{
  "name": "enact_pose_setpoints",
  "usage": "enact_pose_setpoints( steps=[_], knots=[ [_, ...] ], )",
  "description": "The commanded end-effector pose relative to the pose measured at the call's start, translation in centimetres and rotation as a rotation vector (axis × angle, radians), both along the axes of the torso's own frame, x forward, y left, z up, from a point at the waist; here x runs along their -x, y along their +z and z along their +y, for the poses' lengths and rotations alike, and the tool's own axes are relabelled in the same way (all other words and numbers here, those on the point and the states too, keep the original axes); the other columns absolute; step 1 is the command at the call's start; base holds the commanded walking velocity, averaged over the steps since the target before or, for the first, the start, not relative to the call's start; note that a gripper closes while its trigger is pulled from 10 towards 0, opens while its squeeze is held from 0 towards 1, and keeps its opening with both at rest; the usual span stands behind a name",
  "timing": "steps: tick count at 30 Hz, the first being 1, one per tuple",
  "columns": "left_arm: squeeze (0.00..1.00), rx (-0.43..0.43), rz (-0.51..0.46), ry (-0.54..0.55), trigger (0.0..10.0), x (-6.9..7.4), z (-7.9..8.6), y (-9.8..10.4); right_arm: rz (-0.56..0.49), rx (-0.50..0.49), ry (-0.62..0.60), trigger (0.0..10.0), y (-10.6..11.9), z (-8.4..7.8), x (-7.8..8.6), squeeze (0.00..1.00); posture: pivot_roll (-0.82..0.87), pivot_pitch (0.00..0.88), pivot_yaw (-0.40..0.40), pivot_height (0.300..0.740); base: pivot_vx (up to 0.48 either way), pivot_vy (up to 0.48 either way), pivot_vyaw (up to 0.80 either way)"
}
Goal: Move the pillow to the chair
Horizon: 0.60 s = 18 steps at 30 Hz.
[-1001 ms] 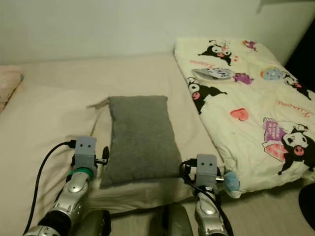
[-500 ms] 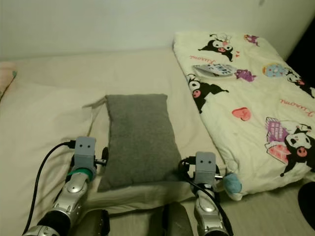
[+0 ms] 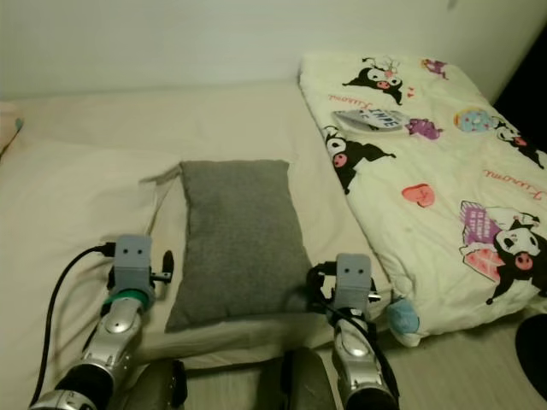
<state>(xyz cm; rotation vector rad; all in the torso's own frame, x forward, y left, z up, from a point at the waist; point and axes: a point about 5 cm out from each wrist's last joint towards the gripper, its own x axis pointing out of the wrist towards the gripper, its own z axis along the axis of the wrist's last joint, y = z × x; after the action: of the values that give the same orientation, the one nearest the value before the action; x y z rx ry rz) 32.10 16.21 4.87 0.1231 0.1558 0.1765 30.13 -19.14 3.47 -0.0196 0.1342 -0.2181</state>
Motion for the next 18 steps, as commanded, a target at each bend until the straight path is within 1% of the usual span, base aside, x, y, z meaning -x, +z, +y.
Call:
enact_pose_setpoints(
  steps=[1,2,3,5,6,8,9,10,11,12,13,14,15,16,17,18],
  knots=[
    [0.0,0.034,0.01,0.029,10.0,-0.5,0.6,0.2,0.031,-0.08,-0.042,10.0,-0.4,-0.1,-0.1,0.0,0.02,0.0,0.018,0.606,0.0,0.0,0.0],
    [0.0,0.034,0.01,0.029,10.0,-0.5,0.6,0.2,0.031,-0.08,-0.042,10.0,-0.4,-0.1,-0.1,0.0,0.02,0.0,0.018,0.606,0.0,0.0,0.0],
    [0.0,0.06,0.007,0.045,10.0,-0.9,1.0,0.6,0.038,-0.125,-0.063,10.0,-0.3,-0.2,-0.4,0.0,0.02,0.0,0.018,0.606,0.0,0.0,0.0],
    [0.0,0.117,0.006,0.071,10.0,-1.6,1.7,1.3,0.065,-0.258,-0.101,10.0,-0.3,-0.3,-1.1,0.0,0.03,0.018,0.02,0.606,0.0,0.0,0.0],
    [0.0,0.117,0.006,0.071,10.0,-1.6,1.7,1.3,0.065,-0.258,-0.101,10.0,-0.3,-0.3,-1.1,0.0,0.03,0.018,0.02,0.606,0.0,0.0,0.0],
    [0.0,0.179,0.002,0.085,10.0,-2.0,2.1,1.6,0.083,-0.349,-0.111,10.0,-0.1,-0.1,-1.6,0.0,0.03,0.036,0.023,0.606,0.0,0.0,0.0],
    [0.5,0.23,-0.009,0.089,10.0,-2.1,2.4,1.9,0.089,-0.392,-0.11,10.0,0.0,0.1,-2.0,0.0,0.03,0.059,0.027,0.606,0.0,0.0,0.0],
    [0.5,0.262,-0.018,0.091,10.0,-2.2,2.5,2.0,0.092,-0.418,-0.109,10.0,0.1,0.3,-2.2,0.0,0.03,0.059,0.027,0.606,0.0,0.0,0.0],
    [0.5,0.262,-0.018,0.091,10.0,-2.2,2.5,2.0,0.092,-0.418,-0.109,10.0,0.1,0.3,-2.2,0.0,0.03,0.059,0.027,0.606,0.0,0.0,0.0],
    [1.0,0.346,-0.043,0.083,10.0,-2.4,2.5,2.2,0.089,-0.456,-0.106,10.0,0.3,0.5,-2.5,0.0,0.03,0.087,0.03,0.606,0.0,0.0,0.0],
    [1.0,0.346,-0.043,0.083,10.0,-2.4,2.5,2.2,0.089,-0.456,-0.106,10.0,0.3,0.5,-2.5,0.0,0.03,0.087,0.03,0.606,0.0,0.0,0.0],
    [1.0,0.417,-0.064,0.079,10.0,-2.5,2.7,2.5,0.096,-0.475,-0.097,10.0,0.5,0.7,-2.8,0.31,0.03,0.105,0.031,0.606,0.0,0.0,0.0],
    [1.0,0.459,-0.079,0.076,10.0,-2.6,2.9,2.6,0.1,-0.484,-0.091,10.0,0.6,0.8,-3.0,0.31,0.03,0.111,0.032,0.606,0.0,0.0,0.0],
    [1.0,0.498,-0.091,0.078,10.0,-2.6,3.2,2.6,0.105,-0.525,-0.078,10.0,0.7,1.1,-3.1,1.0,0.04,0.14,0.033,0.606,0.0,0.0,0.0],
    [1.0,0.498,-0.091,0.078,10.0,-2.6,3.2,2.6,0.105,-0.525,-0.078,10.0,0.7,1.1,-3.1,1.0,0.04,0.14,0.033,0.606,0.0,0.0,0.0],
    [1.0,0.521,-0.096,0.082,10.0,-2.6,3.4,2.6,0.108,-0.576,-0.07,10.0,0.8,1.2,-3.3,1.0,0.05,0.152,0.033,0.606,0.0,0.0,0.0]
  ],
)
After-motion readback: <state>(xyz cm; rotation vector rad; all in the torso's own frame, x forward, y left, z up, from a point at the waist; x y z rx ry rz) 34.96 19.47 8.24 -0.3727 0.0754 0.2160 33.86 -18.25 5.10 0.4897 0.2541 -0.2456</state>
